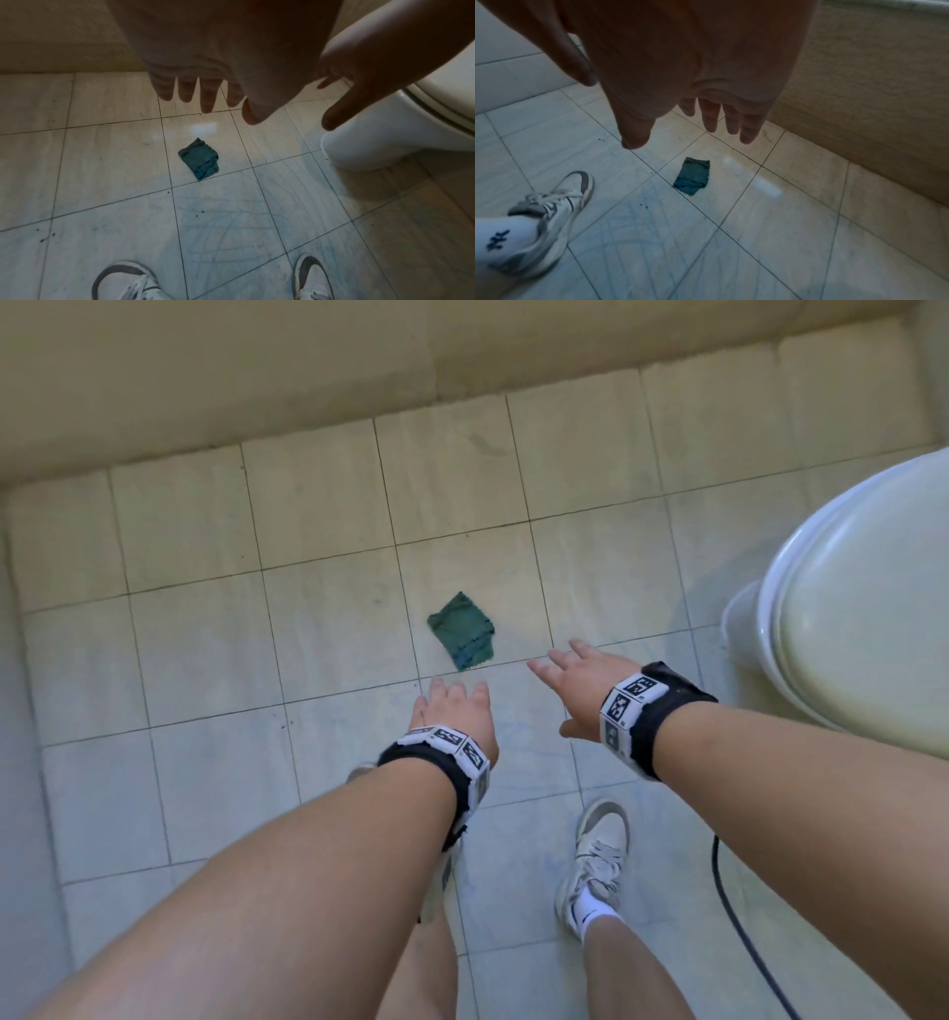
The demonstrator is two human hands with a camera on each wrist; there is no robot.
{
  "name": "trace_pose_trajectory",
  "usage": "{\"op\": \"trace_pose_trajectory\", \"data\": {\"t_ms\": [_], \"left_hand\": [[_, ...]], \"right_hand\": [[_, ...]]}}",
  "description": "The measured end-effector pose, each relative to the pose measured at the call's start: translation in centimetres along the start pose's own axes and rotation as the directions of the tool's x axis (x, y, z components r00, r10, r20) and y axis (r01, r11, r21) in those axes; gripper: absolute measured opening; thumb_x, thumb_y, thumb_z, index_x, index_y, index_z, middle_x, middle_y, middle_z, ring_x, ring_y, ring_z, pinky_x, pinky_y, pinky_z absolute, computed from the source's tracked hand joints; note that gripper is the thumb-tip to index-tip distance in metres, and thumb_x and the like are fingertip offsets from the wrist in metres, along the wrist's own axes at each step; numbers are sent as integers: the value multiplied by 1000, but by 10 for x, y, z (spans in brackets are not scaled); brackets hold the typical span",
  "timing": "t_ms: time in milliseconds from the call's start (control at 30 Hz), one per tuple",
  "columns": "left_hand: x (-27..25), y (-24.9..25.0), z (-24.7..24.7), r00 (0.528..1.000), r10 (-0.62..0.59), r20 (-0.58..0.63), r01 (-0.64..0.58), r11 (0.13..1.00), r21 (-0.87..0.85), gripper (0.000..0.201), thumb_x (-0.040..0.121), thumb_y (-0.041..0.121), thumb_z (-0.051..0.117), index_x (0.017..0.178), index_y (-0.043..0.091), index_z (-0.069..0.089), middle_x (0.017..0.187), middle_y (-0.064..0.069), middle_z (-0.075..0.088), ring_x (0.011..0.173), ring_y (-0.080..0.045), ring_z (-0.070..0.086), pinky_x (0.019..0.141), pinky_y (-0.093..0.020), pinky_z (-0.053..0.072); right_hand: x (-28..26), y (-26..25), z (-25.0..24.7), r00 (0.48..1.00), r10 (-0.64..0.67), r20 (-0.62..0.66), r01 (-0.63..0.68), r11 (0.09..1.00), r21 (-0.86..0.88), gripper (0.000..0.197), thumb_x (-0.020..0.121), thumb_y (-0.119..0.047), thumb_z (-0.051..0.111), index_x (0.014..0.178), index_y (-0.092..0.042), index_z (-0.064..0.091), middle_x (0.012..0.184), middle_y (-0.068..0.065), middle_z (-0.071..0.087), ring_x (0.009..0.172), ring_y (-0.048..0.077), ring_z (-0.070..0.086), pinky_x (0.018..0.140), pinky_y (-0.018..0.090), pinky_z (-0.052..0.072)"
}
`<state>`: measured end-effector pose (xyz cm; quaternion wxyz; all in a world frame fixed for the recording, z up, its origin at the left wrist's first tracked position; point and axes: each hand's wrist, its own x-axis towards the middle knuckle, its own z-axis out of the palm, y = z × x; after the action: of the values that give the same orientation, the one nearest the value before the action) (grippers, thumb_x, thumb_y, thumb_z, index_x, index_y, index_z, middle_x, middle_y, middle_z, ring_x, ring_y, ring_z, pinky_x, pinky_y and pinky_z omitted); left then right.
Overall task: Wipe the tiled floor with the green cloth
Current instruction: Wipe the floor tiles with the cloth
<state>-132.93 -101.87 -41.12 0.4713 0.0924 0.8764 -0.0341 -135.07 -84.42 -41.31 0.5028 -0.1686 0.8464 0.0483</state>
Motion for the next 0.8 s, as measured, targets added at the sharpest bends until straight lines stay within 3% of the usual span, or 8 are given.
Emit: {"op": "trace_pose_trajectory", "data": {"t_ms": [267, 400, 500, 800], "left_hand": [[-47, 51, 35, 989, -149, -5, 147, 978, -146, 65, 95, 21, 44, 154, 19, 18, 151, -10, 36, 146, -34, 19, 115, -46, 29], [-68, 51, 48, 986, -152, -66, 141, 979, -144, 68, 92, 19, 45, 154, 20, 17, 148, -9, 38, 143, -33, 23, 112, -44, 32], [-77, 46, 58, 985, -156, -68, 145, 978, -148, 72, 92, 18, 45, 156, 20, 11, 153, -9, 32, 146, -33, 17, 116, -44, 27], [-101, 15, 104, 988, -139, -67, 122, 971, -207, 70, 93, 18, 44, 156, 18, 15, 152, -10, 33, 145, -34, 19, 115, -44, 28]], "right_hand": [[-47, 41, 39, 1000, 18, -2, -18, 995, -98, 91, 95, -42, 62, 159, -28, -1, 166, 2, 14, 153, 29, 8, 115, 49, 35], [-59, 25, 60, 1000, -1, 4, 1, 997, -73, 88, 97, -38, 60, 159, -28, -2, 165, 1, 15, 153, 27, 8, 113, 49, 37], [-60, 8, 68, 1000, -13, -2, 13, 998, -69, 87, 97, -38, 59, 159, -29, -2, 165, 0, 14, 153, 27, 8, 111, 49, 39], [-53, -36, 92, 1000, 0, 19, 2, 995, -95, 83, 99, -35, 57, 159, -26, 0, 163, 3, 20, 151, 29, 14, 113, 51, 36]]}}
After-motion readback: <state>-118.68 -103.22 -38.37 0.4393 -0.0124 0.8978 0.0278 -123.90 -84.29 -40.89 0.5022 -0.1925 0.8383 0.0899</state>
